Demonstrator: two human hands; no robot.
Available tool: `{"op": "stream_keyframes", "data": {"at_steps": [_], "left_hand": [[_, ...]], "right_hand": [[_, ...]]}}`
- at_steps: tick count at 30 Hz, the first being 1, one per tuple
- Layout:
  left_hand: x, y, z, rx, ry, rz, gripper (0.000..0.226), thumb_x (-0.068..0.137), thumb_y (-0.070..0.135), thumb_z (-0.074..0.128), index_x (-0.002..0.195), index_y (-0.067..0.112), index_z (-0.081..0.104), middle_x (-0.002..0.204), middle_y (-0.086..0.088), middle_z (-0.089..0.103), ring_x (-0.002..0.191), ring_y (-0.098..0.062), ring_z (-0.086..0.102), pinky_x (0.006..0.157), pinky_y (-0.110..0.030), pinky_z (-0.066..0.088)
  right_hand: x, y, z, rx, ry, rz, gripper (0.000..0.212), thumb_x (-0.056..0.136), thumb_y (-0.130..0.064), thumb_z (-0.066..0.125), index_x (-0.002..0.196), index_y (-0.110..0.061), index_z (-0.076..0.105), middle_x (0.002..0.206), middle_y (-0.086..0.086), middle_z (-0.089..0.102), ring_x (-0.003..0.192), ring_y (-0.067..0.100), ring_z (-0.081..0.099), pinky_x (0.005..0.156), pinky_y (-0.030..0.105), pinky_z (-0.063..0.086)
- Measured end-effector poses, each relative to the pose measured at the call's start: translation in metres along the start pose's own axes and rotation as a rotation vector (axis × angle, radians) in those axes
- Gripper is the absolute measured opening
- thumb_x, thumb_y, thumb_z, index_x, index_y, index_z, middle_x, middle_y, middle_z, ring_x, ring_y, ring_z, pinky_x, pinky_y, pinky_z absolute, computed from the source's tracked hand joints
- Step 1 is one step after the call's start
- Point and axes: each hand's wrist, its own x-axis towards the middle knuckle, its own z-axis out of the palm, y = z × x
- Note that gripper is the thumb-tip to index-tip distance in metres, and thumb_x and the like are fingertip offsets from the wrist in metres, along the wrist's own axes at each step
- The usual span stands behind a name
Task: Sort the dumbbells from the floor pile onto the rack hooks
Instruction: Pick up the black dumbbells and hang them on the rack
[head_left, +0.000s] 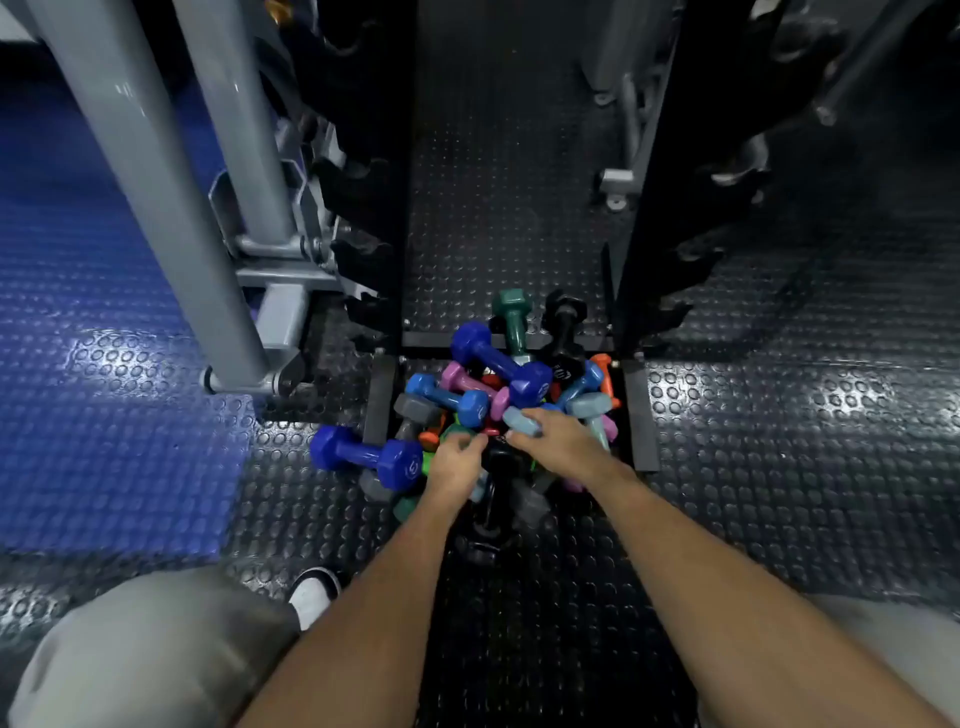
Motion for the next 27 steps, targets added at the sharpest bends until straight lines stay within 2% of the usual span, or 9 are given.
{"op": "stream_keyframes", "data": {"at_steps": [2,4,9,13,15,19,24,26,27], "left_hand": [[0.012,-0.020,0.003,-0.044,0.054,-0.068,0.027,0.101,0.032,0.057,0.113,0.010,0.066,0.105,-0.009,0.066,0.103,-0.028,0.062,0.088,-0.032,0.046],[0.026,-0.046,0.008,-0.090,0.085,-0.177,0.036,0.099,0.034,0.058,0.119,0.005,0.068,0.113,-0.015,0.070,0.107,-0.033,0.064,0.093,-0.036,0.049],[0.040,-0.083,0.018,-0.221,0.141,-0.314,0.030,0.095,0.033,0.062,0.109,0.009,0.071,0.108,-0.013,0.071,0.100,-0.032,0.066,0.093,-0.039,0.054],[0.056,-0.110,0.028,-0.295,0.122,-0.427,0.028,0.093,0.030,0.064,0.102,0.004,0.070,0.099,-0.012,0.071,0.094,-0.033,0.068,0.090,-0.047,0.058],[0.065,-0.118,0.034,-0.352,0.107,-0.482,0.031,0.090,0.029,0.065,0.106,0.003,0.070,0.098,-0.016,0.073,0.092,-0.035,0.071,0.088,-0.049,0.060],[0.095,-0.142,0.053,-0.398,0.081,-0.542,0.041,0.089,0.027,0.065,0.119,-0.001,0.067,0.108,-0.019,0.072,0.097,-0.036,0.070,0.091,-0.051,0.059],[0.071,-0.109,0.047,-0.454,0.019,-0.587,0.028,0.099,0.004,0.049,0.118,-0.008,0.065,0.116,-0.025,0.069,0.105,-0.040,0.067,0.089,-0.047,0.055],[0.070,-0.111,0.044,-0.421,-0.001,-0.656,0.031,0.103,0.007,0.045,0.125,-0.010,0.060,0.126,-0.023,0.064,0.118,-0.042,0.061,0.099,-0.050,0.048],[0.070,-0.112,0.043,-0.407,-0.032,-0.699,0.033,0.104,0.011,0.046,0.124,-0.010,0.061,0.124,-0.020,0.065,0.117,-0.042,0.062,0.101,-0.051,0.048]], "right_hand": [[0.010,0.000,0.013,-0.037,-0.030,-0.001,0.059,0.097,-0.047,0.066,0.149,-0.022,0.053,0.145,0.005,0.058,0.132,0.025,0.055,0.098,0.028,0.040],[0.022,0.004,0.030,-0.096,-0.065,0.005,0.062,0.095,-0.049,0.066,0.150,-0.023,0.053,0.152,0.004,0.052,0.136,0.024,0.052,0.102,0.028,0.040],[0.050,0.009,0.057,-0.146,-0.098,0.056,0.066,0.087,-0.059,0.069,0.146,-0.031,0.056,0.150,0.008,0.044,0.129,0.027,0.056,0.107,0.036,0.047],[0.068,0.015,0.068,-0.218,-0.109,0.113,0.077,0.081,-0.066,0.072,0.147,-0.030,0.052,0.152,0.013,0.038,0.130,0.034,0.054,0.105,0.040,0.049],[0.075,0.016,0.073,-0.237,-0.112,0.128,0.080,0.080,-0.067,0.073,0.146,-0.028,0.052,0.151,0.015,0.036,0.129,0.035,0.054,0.105,0.041,0.050],[0.083,0.018,0.077,-0.255,-0.109,0.133,0.079,0.079,-0.067,0.074,0.144,-0.025,0.054,0.150,0.015,0.033,0.124,0.034,0.056,0.103,0.041,0.052],[0.087,0.020,0.081,-0.274,-0.099,0.144,0.082,0.075,-0.068,0.076,0.141,-0.024,0.053,0.154,0.017,0.024,0.128,0.039,0.052,0.105,0.046,0.051],[0.088,0.020,0.084,-0.287,-0.090,0.153,0.083,0.075,-0.068,0.077,0.140,-0.022,0.053,0.152,0.017,0.025,0.127,0.040,0.051,0.104,0.047,0.052],[0.090,0.020,0.085,-0.300,-0.081,0.156,0.084,0.075,-0.069,0.076,0.140,-0.021,0.052,0.150,0.017,0.027,0.127,0.039,0.052,0.104,0.047,0.052]]}}
